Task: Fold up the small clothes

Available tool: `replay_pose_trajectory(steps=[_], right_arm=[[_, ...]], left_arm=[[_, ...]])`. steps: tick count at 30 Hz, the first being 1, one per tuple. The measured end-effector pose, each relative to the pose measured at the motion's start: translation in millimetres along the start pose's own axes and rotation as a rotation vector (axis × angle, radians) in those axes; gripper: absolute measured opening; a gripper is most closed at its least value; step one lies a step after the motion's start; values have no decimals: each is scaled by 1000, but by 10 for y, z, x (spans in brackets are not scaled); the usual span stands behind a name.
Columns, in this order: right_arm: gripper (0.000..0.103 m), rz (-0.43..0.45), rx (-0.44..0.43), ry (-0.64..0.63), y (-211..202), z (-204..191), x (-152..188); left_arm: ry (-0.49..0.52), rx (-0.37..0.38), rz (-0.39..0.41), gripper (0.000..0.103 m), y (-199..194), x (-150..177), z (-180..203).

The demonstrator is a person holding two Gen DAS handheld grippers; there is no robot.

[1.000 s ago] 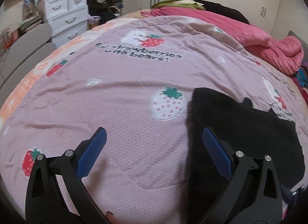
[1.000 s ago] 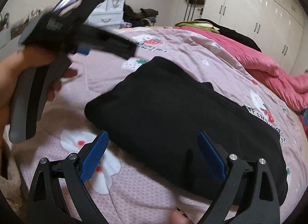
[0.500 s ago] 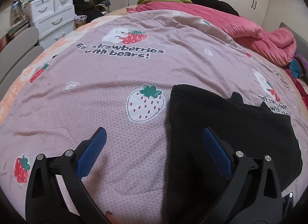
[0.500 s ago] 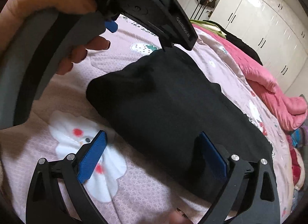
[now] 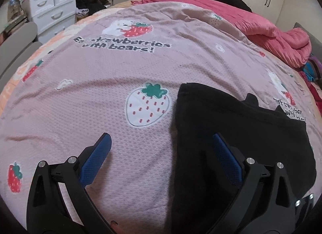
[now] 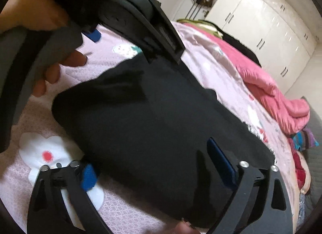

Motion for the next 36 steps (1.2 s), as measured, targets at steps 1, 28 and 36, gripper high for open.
replay_pose_trajectory(steps=[1, 28, 36], right_arm=[[72, 15, 6, -6, -21, -5, 3], [17, 189, -34, 202, -434, 448, 76], [16, 234, -3, 251, -623, 594, 207]], left_arm=[[3, 5, -1, 93, 6, -1, 13], [81, 181, 7, 18, -46, 100, 509], [107, 214, 78, 14, -333, 144, 688]])
Point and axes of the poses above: each gripper's, at about its wrist camera, not at the fingertips, and y roughly the way its jaws point, z to its right, x to its underside, the point moved 1 cm from there along y, roughly the way its jaws point, and after that the axes turned 7 degrees about -z, right-handed, at the moved point
